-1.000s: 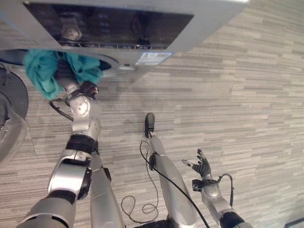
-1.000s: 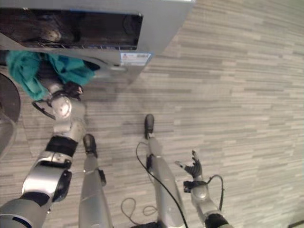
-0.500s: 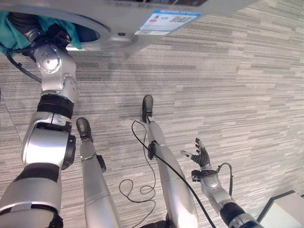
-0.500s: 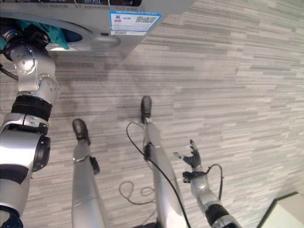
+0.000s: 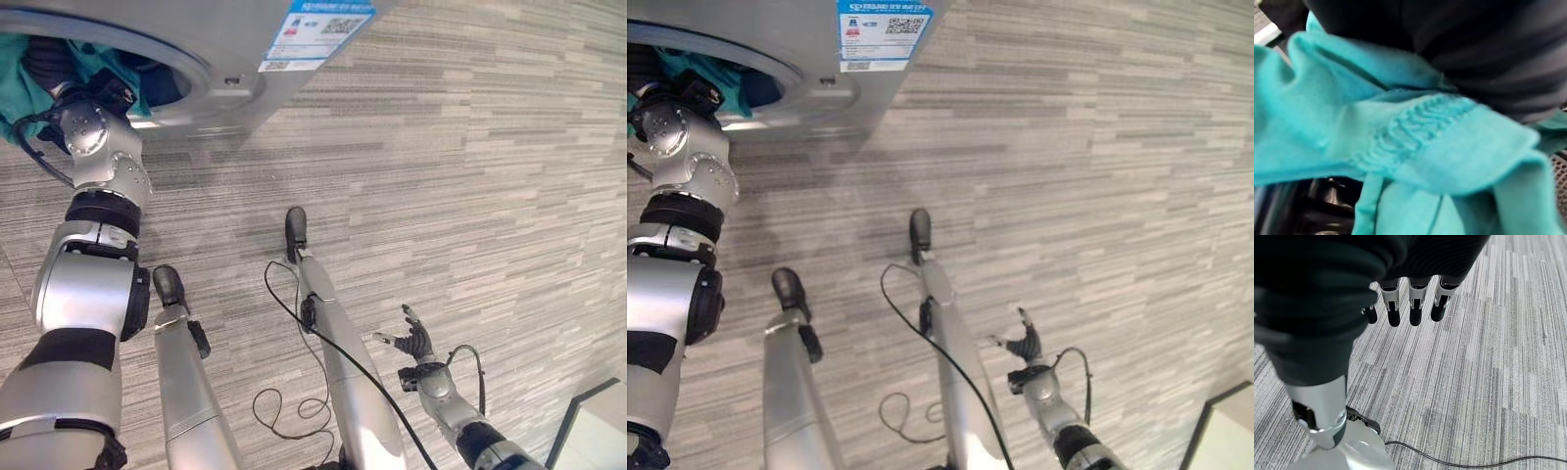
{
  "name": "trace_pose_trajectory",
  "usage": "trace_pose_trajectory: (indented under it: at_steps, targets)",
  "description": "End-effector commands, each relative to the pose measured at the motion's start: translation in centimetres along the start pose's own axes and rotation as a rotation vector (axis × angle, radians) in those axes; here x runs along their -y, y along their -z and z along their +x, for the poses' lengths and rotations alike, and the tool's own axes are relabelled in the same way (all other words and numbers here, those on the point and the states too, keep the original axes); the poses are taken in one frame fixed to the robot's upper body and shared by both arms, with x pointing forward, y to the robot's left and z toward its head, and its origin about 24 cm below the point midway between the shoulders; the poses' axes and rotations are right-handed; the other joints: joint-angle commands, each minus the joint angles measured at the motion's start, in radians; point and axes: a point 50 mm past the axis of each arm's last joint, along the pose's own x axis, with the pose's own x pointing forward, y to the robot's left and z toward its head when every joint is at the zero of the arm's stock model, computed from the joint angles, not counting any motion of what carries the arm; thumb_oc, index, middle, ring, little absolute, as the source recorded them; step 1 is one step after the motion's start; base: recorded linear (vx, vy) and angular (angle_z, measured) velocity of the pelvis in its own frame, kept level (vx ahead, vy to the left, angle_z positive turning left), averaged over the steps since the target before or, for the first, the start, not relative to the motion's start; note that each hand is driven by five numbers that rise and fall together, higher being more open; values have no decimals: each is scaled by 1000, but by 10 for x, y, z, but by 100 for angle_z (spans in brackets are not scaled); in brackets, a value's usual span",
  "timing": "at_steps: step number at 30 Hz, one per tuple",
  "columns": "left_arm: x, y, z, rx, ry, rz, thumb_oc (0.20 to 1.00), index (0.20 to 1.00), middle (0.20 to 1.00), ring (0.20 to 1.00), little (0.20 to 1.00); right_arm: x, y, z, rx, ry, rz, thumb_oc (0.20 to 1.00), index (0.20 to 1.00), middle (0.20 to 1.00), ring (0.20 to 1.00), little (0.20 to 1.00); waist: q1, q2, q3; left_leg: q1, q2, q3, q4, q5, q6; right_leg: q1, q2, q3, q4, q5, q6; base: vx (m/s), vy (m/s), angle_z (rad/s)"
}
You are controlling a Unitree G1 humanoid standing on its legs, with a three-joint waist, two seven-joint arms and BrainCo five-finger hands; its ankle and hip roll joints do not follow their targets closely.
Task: Grab the laundry basket,head to the washer,open it,put in the laundry and shut it.
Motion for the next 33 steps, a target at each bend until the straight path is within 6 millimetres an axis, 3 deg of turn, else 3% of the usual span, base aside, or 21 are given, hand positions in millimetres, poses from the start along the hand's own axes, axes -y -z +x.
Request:
trace_pose_trajectory:
  at_steps: [1, 3, 6, 11, 15, 18, 22, 27, 29, 30, 33]
  targets:
    - [-29, 15, -3, -28, -51, -10, 200, 200, 200, 200, 200, 15, 39, -17, -121, -4, -101, 1000, 1000, 1000, 1000, 1000, -33, 61, -106, 0, 4, -77, -140, 37, 70, -1, -67, 33, 283, -315, 83, 0, 0, 0]
    - [-29, 20, -6, -47, -52, -22, 200, 200, 200, 200, 200, 15, 45, -19, -145, 0, -105, 1000, 1000, 1000, 1000, 1000, -30, 69, -115, -24, 5, -84, -106, 26, 68, -20, -66, 37, 316, -329, 80, 0, 0, 0]
    - [-39, 45, -16, -136, -78, -21, 200, 200, 200, 200, 200, 15, 53, -22, -194, -2, -123, 1000, 1000, 1000, 1000, 1000, -17, 88, -138, -76, -1, -97, 5, -13, 74, -74, -60, 56, 435, -375, 58, 21, 14, -4]
    - [-49, 62, -24, -211, -109, -21, 200, 200, 200, 200, 200, 15, 49, -18, -192, -5, -112, 1000, 1000, 1000, 1000, 1000, -11, 91, -156, -91, 11, -105, 99, -53, 79, -98, -55, 69, 528, -419, 38, 52, 11, -10]
    - [-46, 53, -18, -197, -112, -27, 200, 200, 200, 200, 200, 15, 37, -12, -139, -8, -78, 1000, 1000, 1000, 1000, 1000, -19, 89, -169, -101, 17, -102, 104, -65, 78, -104, -58, 75, 518, -424, 36, 30, -4, -7]
    - [-41, 36, -8, -147, -113, -26, 200, 200, 200, 200, 200, 18, 28, -12, -87, 0, -35, 1000, 1000, 1000, 1000, 1000, -33, 84, -173, -115, 17, -101, 73, -53, 75, -107, -65, 73, 489, -417, 41, 4, -3, -3]
    - [-34, 23, -2, -113, -102, -32, 200, 200, 200, 200, 200, 22, 31, -15, -82, 5, -25, 1000, 1000, 1000, 1000, 1000, -42, 81, -171, -125, 16, -101, 40, -39, 73, -110, -72, 67, 466, -413, 45, 18, -19, 6]
    - [-29, -14, 18, -74, -193, -128, 200, 200, 200, 200, 200, 41, 20, -10, -30, 44, -37, 1000, 1000, 1000, 1000, 1000, -51, 77, -167, -155, 15, -111, 7, -24, 70, -123, -80, 61, 443, -411, 53, 31, -17, 5]
    - [-18, -52, 30, -9, -200, -168, 200, 200, 200, 200, 200, 58, -3, -1, 54, 77, -37, 1000, 1000, 1000, 1000, 1000, -58, 82, -163, -174, 14, -113, -2, -17, 69, -133, -83, 59, 435, -406, 59, 27, -11, 4]
    - [-7, -83, 37, 58, -178, -163, 200, 200, 200, 200, 200, 69, -22, 2, 140, 87, -45, 1000, 1000, 1000, 1000, 1000, -62, 81, -154, -192, 10, -120, -3, -13, 68, -145, -85, 56, 430, -402, 60, 31, -51, 5]
    - [19, -147, 39, 251, -108, -157, 200, 200, 200, 200, 200, 99, -44, -8, 270, 148, -35, 1000, 1000, 1000, 1000, 1000, -64, 84, -141, -227, 5, -128, -8, -6, 63, -164, -92, 44, 422, -401, 65, 37, -25, 3]
